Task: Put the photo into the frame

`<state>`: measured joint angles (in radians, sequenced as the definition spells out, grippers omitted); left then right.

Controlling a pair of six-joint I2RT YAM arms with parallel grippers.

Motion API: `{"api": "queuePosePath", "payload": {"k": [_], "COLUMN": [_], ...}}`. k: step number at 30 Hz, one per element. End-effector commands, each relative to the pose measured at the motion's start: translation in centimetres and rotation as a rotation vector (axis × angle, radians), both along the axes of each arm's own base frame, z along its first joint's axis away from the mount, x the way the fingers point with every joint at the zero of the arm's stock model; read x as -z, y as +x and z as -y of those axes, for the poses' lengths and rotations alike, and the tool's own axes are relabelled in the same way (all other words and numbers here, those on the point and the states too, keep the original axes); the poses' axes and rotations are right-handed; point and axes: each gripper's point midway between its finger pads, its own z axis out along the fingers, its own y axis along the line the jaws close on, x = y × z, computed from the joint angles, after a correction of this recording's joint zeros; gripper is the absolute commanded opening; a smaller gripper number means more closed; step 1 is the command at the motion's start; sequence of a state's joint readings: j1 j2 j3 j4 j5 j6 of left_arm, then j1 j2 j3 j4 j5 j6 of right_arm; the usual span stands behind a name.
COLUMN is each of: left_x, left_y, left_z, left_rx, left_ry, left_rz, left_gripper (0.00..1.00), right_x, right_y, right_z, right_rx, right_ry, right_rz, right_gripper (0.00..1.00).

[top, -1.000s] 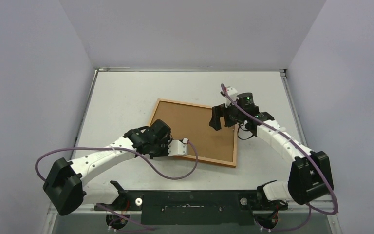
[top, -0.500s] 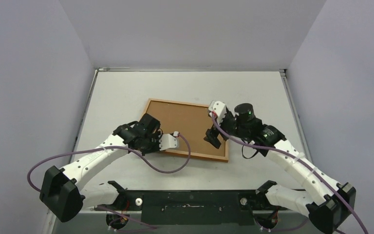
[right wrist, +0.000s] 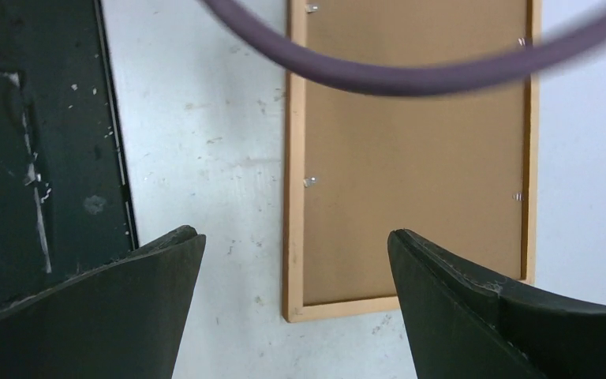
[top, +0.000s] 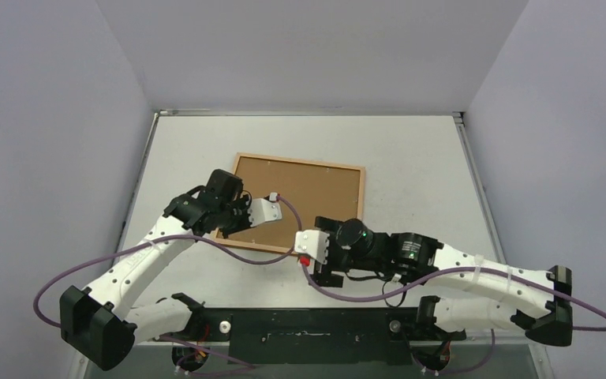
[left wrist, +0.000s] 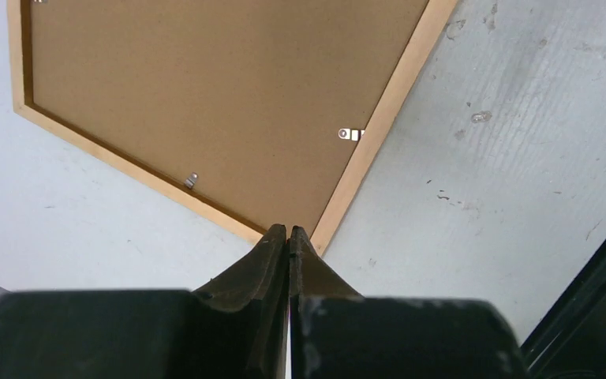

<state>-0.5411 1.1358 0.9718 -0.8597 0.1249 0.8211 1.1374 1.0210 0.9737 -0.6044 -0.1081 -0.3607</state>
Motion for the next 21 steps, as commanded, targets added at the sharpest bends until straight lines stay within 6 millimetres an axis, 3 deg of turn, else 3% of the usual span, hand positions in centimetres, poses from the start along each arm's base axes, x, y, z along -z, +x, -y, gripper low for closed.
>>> {"api": "queuePosePath", "payload": {"k": [1, 5, 10, 15, 21], "left_x": [-2.7, -2.0, 2.6, 6.5, 8.9], "left_y": [1.3, 1.0, 0.3, -1.3, -1.1], "left_z": [0.8, 0.6, -1.6, -2.2, -1.8], "left_rx": [0.001, -0.003, 0.05, 0.119, 0.148], "left_ry": [-0.061, -0.059, 0.009, 0.054, 0.076], "left_rz": [0.075, 0.053, 0.011, -0.112, -0.194], "left_gripper": [0.0, 0.0, 0.0, 0.27, 0.31], "right_x": [1.8, 2.4, 1.6, 1.1, 0.3], "right_y": [-0.8, -1.0, -0.2, 0.8, 1.7], "right_z": [-0.4, -0.3, -0.5, -0.6, -0.5], "right_rx": [0.001, 0.024, 0.086, 0.131, 0.172], "right_ry": [-0.154, -0.198, -0.1, -0.051, -0.019], "right_rz": [0.132, 0.236, 0.264, 0.275, 0.305], "right_gripper": [0.9, 0.91, 0.9, 0.9, 0.9]}}
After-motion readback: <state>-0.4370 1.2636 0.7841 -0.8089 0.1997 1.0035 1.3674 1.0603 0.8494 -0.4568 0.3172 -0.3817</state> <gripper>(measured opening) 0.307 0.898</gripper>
